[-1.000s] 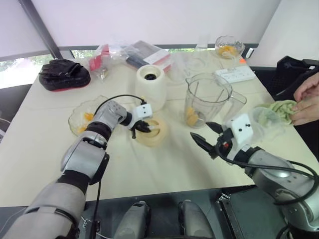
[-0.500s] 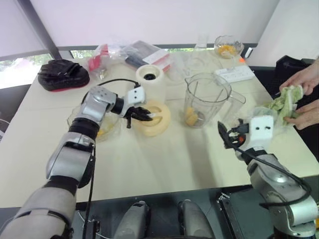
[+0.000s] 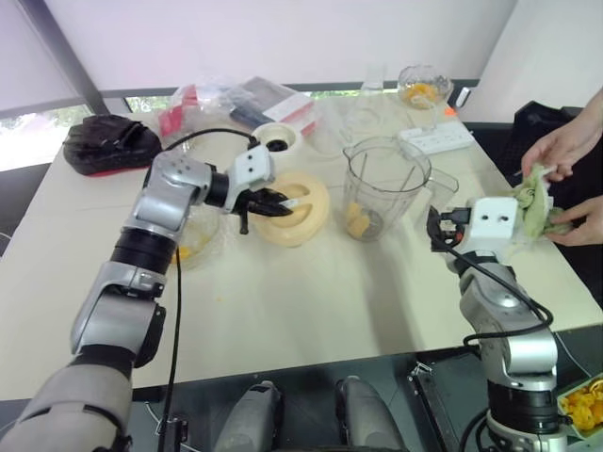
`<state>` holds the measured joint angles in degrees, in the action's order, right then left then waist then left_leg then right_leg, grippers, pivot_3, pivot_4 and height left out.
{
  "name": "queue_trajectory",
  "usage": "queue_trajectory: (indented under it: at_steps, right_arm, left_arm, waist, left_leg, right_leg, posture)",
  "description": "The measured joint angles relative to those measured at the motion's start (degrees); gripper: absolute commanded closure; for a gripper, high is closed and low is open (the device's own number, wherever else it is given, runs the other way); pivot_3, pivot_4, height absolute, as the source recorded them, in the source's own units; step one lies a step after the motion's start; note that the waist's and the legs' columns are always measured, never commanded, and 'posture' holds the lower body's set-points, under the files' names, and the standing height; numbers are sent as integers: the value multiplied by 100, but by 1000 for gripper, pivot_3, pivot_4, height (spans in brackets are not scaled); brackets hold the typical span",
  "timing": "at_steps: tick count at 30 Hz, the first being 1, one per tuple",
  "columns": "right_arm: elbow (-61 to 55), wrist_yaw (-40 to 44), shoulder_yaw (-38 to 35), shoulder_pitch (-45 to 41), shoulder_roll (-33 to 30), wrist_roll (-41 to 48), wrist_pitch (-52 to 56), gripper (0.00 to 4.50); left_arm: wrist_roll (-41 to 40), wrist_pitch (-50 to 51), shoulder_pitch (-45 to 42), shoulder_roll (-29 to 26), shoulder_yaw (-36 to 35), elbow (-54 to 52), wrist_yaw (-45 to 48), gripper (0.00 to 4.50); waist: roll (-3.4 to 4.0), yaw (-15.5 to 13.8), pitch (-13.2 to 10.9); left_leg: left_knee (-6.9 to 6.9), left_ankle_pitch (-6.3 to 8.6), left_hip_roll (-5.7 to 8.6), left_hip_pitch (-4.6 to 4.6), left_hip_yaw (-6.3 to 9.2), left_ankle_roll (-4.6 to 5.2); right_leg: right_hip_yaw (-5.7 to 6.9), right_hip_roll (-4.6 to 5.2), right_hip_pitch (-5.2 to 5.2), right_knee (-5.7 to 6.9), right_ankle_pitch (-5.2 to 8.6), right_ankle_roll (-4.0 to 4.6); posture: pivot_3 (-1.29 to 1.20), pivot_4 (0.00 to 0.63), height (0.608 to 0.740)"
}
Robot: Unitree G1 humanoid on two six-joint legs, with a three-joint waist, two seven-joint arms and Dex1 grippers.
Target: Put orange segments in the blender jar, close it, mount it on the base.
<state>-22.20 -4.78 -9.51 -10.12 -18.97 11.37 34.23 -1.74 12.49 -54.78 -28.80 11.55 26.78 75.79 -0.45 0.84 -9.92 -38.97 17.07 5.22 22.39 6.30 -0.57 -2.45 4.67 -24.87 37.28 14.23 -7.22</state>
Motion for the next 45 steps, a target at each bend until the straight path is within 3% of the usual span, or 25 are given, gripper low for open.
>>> queue_trajectory:
  at_steps: [12, 30, 33, 36, 45]
  right_arm:
    - [354, 308, 23, -262, 216, -120, -219, 1087]
    - [1934, 412, -118, -835, 284, -337, -1226, 1087]
    - [2006, 419, -114, -858, 301, -336, -1314, 1968]
    - [2009, 440, -126, -877, 366, -273, -1402, 3460]
    - [2032, 419, -106, -961, 418, -327, -1451, 3546]
  left_arm:
    - [-21, 108, 12, -184, 0, -162, -140, 4269]
    - [-29, 152, 36, -214, 0, -330, -250, 4269]
    - [-30, 188, 64, -218, 0, -345, -263, 4264]
    - [-30, 203, 95, -254, 0, -409, -272, 4264]
    - [-179, 211, 88, -271, 1, -431, -275, 4264]
  waist:
    - [0, -7, 0]
    - [1, 12, 0]
    - [1, 10, 0]
    - [3, 4, 0]
    - [5, 4, 1]
  left_leg:
    - [0, -1, 1, 0, 0, -3]
    - [2, -6, 0, 0, -2, -11]
    - [2, -6, 0, 0, -2, -11]
    - [1, -6, 1, 1, -2, -12]
    - [2, -7, 2, 1, -1, -13]
  right_leg:
    - [-1, 1, -1, 0, 0, 0]
    - [-3, 1, -3, 1, 0, 0]
    - [-3, 1, -4, 1, 0, 0]
    - [-3, 2, -4, 0, 0, 0]
    - [-3, 2, -4, 1, 0, 0]
  posture:
    - [0, 150, 740]
    - [0, 150, 740]
    - [0, 150, 740]
    - [0, 150, 740]
    - [0, 150, 740]
